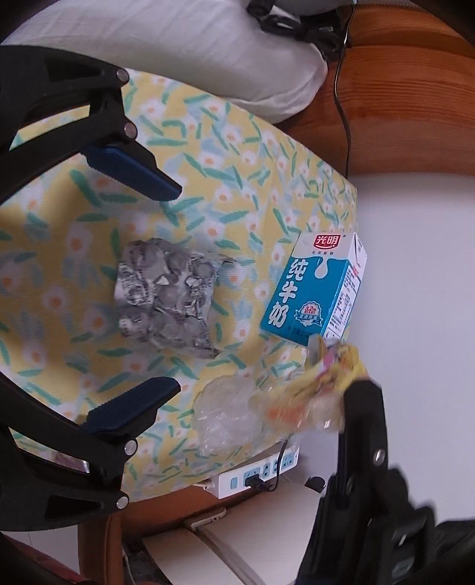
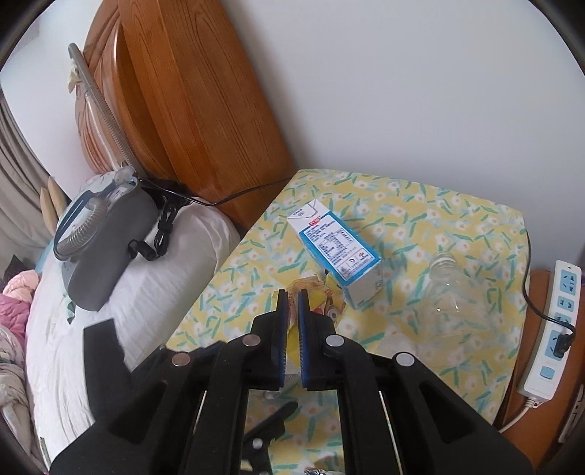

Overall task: Collect trash
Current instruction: 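Grasp the yellow snack wrapper with the right gripper while the left gripper grasps the silver foil sheet, then carry the yellow wrapper and silver foil down over the green basket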

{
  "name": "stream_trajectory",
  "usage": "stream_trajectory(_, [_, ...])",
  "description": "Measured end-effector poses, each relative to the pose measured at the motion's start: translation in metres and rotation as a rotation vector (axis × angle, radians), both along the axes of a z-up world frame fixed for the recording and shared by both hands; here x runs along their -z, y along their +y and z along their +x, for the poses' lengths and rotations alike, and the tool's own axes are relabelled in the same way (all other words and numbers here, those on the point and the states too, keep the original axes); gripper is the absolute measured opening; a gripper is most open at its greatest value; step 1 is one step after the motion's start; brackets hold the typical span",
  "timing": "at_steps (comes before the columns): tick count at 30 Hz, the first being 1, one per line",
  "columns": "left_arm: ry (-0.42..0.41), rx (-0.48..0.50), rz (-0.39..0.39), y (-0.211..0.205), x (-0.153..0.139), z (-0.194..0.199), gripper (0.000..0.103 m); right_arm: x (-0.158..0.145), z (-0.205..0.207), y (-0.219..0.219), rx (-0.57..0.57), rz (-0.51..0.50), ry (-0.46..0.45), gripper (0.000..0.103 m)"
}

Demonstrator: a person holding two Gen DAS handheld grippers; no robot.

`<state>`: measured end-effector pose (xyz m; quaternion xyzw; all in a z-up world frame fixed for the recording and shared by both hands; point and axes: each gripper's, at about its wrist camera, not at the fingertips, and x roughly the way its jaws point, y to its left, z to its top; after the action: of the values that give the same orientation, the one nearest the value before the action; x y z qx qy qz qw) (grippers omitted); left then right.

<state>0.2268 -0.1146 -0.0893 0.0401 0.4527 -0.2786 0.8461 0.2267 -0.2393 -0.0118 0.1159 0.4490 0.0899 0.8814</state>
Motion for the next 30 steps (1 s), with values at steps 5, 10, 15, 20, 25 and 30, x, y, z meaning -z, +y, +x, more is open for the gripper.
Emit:
stream_trajectory(5, [0.041,0.021,-0.010,-0.005,0.007,0.010,0.077,0.002,-0.007,-0.008,0.003,0.026,-0.008,0.006])
stream_trajectory(10, [0.077,0.018,-0.047,-0.003,0.012,0.012,0.061,0.004,-0.014,-0.009,-0.001,0.030,-0.007,0.006])
stream_trajectory(15, [0.053,0.001,-0.057,0.001,0.003,0.004,0.060,0.000,-0.026,-0.009,0.008,0.036,-0.017,0.006])
stream_trajectory(20, [0.009,-0.026,-0.064,0.018,-0.018,-0.018,0.060,-0.009,-0.044,-0.003,0.001,0.044,-0.035,0.006])
stream_trajectory(25, [-0.063,-0.075,-0.027,0.046,-0.045,-0.064,0.060,-0.018,-0.073,0.006,-0.014,0.046,-0.057,0.006])
stream_trajectory(30, [-0.074,-0.097,-0.017,0.072,-0.060,-0.111,0.060,-0.026,-0.125,0.021,-0.051,0.049,-0.077,0.006])
